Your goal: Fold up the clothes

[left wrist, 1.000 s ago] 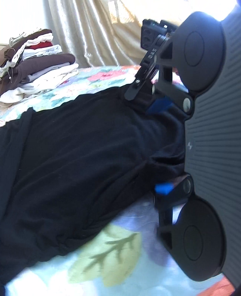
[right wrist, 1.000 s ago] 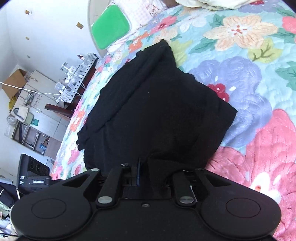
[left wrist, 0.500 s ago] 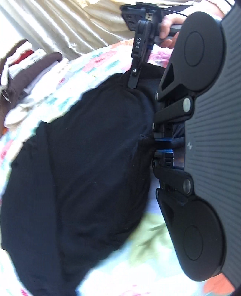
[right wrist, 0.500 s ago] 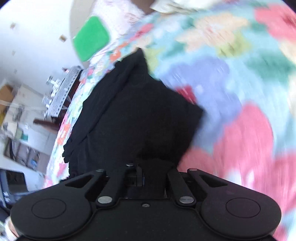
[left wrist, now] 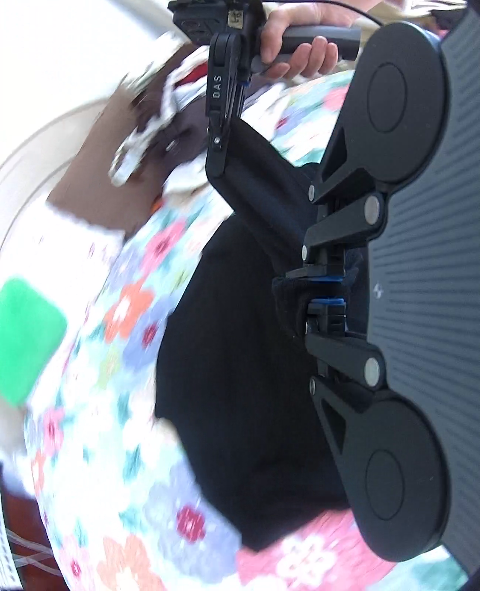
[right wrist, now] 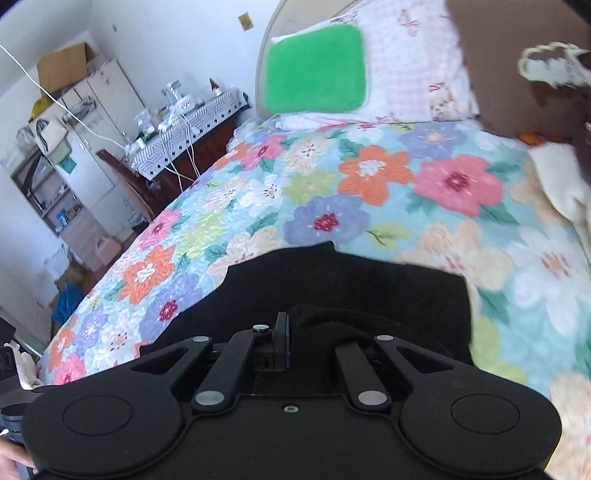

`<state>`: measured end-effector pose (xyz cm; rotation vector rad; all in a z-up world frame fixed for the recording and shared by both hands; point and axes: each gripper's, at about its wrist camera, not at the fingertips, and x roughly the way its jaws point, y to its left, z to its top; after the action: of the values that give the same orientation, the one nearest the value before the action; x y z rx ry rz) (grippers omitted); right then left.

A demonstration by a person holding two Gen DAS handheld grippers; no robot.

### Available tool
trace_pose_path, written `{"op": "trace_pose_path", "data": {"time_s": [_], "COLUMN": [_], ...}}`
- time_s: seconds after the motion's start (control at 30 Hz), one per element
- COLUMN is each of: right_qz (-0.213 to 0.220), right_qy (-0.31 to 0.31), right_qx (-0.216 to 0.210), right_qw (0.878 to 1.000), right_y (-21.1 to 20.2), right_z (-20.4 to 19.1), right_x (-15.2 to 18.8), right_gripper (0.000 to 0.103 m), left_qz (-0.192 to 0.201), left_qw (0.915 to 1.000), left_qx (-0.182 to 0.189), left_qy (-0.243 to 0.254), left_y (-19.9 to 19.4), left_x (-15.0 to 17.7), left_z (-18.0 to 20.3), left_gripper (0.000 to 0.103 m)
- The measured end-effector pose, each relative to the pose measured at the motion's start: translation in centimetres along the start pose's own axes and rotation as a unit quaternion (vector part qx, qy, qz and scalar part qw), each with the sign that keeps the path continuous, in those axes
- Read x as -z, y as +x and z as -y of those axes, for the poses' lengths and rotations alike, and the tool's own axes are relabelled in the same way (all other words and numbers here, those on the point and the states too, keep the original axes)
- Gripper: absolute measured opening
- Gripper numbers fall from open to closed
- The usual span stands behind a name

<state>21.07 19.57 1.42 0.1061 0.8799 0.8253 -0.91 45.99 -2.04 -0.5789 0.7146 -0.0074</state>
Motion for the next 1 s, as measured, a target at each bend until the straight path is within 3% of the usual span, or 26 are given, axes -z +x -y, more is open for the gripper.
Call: {"op": "trace_pose_path", "data": {"time_s": [0.23, 0.33, 0.43, 0.5, 0.6, 0.77, 0.83, 0.93, 1.0], "right_qz": [-0.035, -0.037, -0.014, -0.009, -0.015, -0.033, -0.037, -0.031, -0.033], "right_qy": [-0.022, -0.002, 0.040, 0.057, 0.053, 0.022, 0.015, 0.023, 0.031], "right_qx": [0.014, 0.035, 0.032, 0.031, 0.048, 0.084, 0.092, 0.080, 0.062], "right_qw": [0.999, 0.999, 0.999, 0.998, 0.997, 0.996, 0.995, 0.996, 0.997], "right_y": [9.4, 12.4, 12.6, 11.8, 10.0, 7.4, 6.8, 6.4, 6.6], "right_z": [-0.7, 0.4, 2.5, 4.2, 6.3, 8.5, 8.9, 8.9, 8.3], "right_x": [-4.5, -5.0, -4.8, -4.7, -4.3, -3.0, -2.4, -1.7, -1.4], "right_gripper": [0.006, 0.013, 0.020, 0.020, 0.021, 0.029, 0.030, 0.030, 0.030], "left_qz": [0.000, -0.023, -0.046, -0.053, -0.042, -0.006, -0.005, 0.010, 0.016], "left_qw": [0.9967, 0.9930, 0.9872, 0.9823, 0.9822, 0.9858, 0.9902, 0.9920, 0.9908], "left_qx": [-0.070, -0.104, -0.121, -0.108, -0.095, -0.077, -0.084, -0.123, -0.134], "left_qy": [-0.040, -0.052, -0.093, -0.143, -0.157, -0.149, -0.111, -0.026, -0.013], "left_y": [4.5, 8.3, 11.3, 12.3, 12.1, 10.2, 9.6, 8.4, 8.1], "left_x": [-6.6, -8.3, -9.0, -8.7, -8.5, -8.6, -8.4, -7.0, -6.2], "left_z": [-5.1, -7.0, -9.1, -10.5, -11.2, -11.1, -9.9, -7.5, -7.4], "left_gripper": [0.007, 0.007, 0.007, 0.007, 0.008, 0.010, 0.010, 0.010, 0.011]}}
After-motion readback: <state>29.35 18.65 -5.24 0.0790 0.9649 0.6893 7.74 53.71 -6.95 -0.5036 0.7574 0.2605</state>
